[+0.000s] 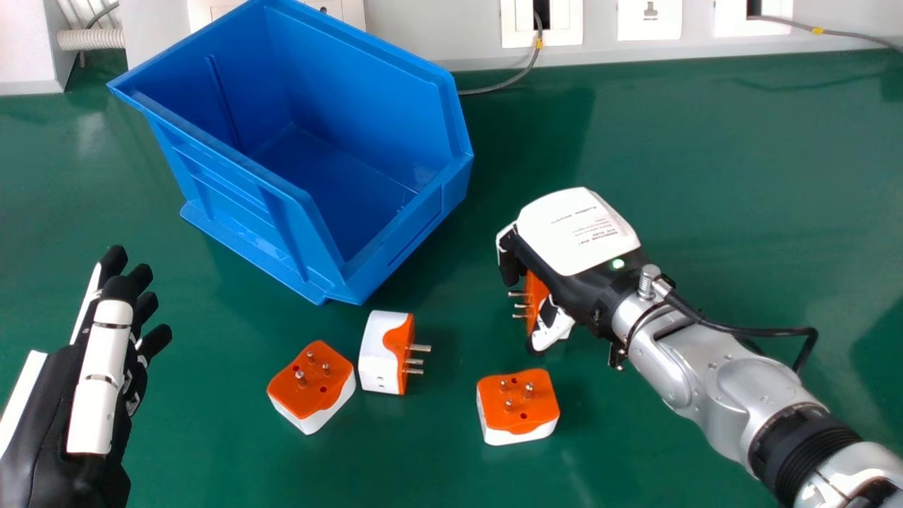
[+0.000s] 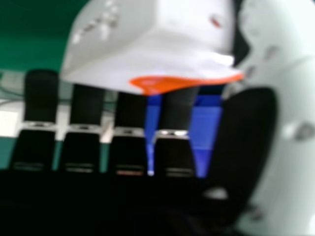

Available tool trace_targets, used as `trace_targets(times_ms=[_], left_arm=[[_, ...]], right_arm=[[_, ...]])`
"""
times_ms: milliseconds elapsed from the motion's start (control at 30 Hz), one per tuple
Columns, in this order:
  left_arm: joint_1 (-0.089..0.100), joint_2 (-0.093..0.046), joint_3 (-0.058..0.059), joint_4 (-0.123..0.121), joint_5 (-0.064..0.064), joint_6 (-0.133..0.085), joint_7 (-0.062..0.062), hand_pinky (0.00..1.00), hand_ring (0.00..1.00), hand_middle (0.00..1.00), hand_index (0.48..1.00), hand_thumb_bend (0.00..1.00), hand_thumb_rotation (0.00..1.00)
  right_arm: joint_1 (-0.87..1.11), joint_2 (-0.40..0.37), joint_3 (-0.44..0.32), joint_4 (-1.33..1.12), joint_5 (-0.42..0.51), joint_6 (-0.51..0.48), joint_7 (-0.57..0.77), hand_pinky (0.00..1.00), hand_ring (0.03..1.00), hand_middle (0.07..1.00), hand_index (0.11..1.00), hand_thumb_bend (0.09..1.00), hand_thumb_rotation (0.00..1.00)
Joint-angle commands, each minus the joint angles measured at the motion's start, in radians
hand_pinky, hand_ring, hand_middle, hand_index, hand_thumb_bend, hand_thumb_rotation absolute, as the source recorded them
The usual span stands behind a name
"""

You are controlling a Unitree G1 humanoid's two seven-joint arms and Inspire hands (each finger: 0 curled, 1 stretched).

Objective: Pick all objects and put in blue box

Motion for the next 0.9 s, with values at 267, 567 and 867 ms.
trace_targets(times_ms=[267,567,867], left_arm=[[0.012,0.012,0.017,-0.042,-0.005,0.004,-0.003,0.93,0.98,0.98,1.000,0.45,1.00],[0.015,0.011,0.018,-0.048,-0.016,0.014,-0.009,0.93,0.98,0.98,1.000,0.46,1.00],[0.025,0.003,0.012,-0.064,-0.024,0.024,-0.003,0.93,0.98,0.98,1.000,0.46,1.00]], right_arm=[[-0.039,-0.027,-0.014,-0.010,-0.011,0.046,0.020,0.40,0.458,0.501,0.439,0.506,0.00],[-0.024,-0.034,-0.024,-0.052,-0.006,0.054,0.014,0.38,0.449,0.501,0.437,0.504,0.00],[0.000,-0.063,-0.065,-0.156,0.026,0.052,0.058,0.38,0.440,0.499,0.436,0.502,0.00]])
